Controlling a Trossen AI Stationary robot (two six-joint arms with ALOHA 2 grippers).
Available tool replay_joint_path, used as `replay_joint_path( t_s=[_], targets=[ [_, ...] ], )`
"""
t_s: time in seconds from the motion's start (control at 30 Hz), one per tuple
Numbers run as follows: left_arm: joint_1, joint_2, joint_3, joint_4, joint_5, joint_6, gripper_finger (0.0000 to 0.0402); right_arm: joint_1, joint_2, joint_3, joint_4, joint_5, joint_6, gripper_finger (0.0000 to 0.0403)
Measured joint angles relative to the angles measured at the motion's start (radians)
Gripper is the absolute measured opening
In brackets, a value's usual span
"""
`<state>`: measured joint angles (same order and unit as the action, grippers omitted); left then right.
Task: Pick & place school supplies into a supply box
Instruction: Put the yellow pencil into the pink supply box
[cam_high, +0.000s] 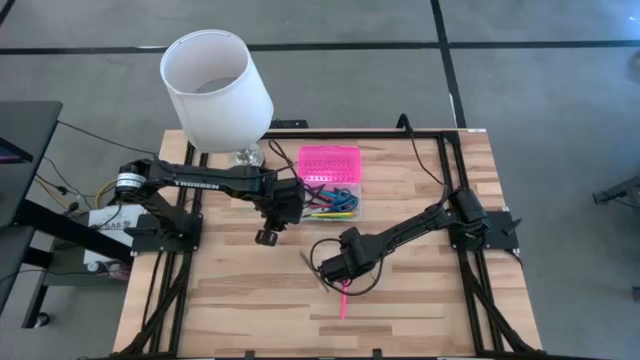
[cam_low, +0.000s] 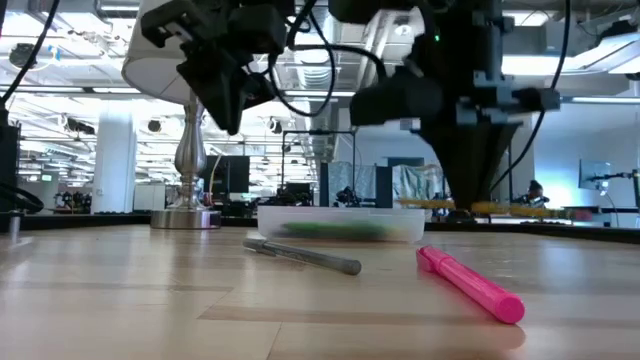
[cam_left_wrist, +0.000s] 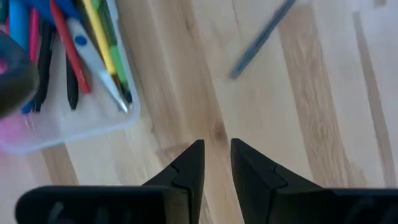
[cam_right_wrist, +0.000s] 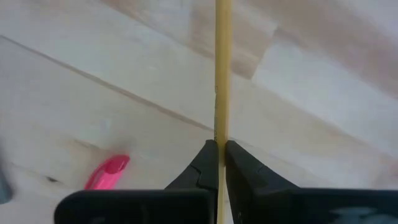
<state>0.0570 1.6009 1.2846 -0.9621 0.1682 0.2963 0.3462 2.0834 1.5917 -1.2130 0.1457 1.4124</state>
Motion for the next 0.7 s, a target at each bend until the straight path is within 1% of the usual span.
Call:
replay_joint_path(
  t_s=[0.13,0.27,0.33,0.43,0.57,0.7],
  targets=[
    [0.019,-0.008,0.0,-0.032,-0.009,-0.001,0.0071,-0.001,-0.002,0.067,-0.078,0.019,-0.074,0.0001],
    [0.046,-0.044,-0.001,-0.048,-0.01,-0.029,0.0071,0.0,-0.002,0.123,-0.145,0.024,-0.167,0.0001],
    [0.06,-0.065,-0.001,-0.053,-0.011,-0.047,0.0071,0.0,-0.002,0.149,-0.19,0.046,-0.21,0.0],
    [0.083,-0.11,-0.001,-0.058,-0.017,-0.071,0.0071,-0.004,-0.002,0.185,-0.231,0.11,-0.276,0.0001],
    [0.11,-0.172,0.0,-0.06,-0.048,-0.114,0.0071,-0.032,-0.002,0.196,-0.236,0.188,-0.42,0.0001],
    [0.122,-0.225,0.0,-0.06,-0.104,-0.174,0.0071,-0.088,-0.002,0.196,-0.209,0.223,-0.605,0.0001]
  ],
)
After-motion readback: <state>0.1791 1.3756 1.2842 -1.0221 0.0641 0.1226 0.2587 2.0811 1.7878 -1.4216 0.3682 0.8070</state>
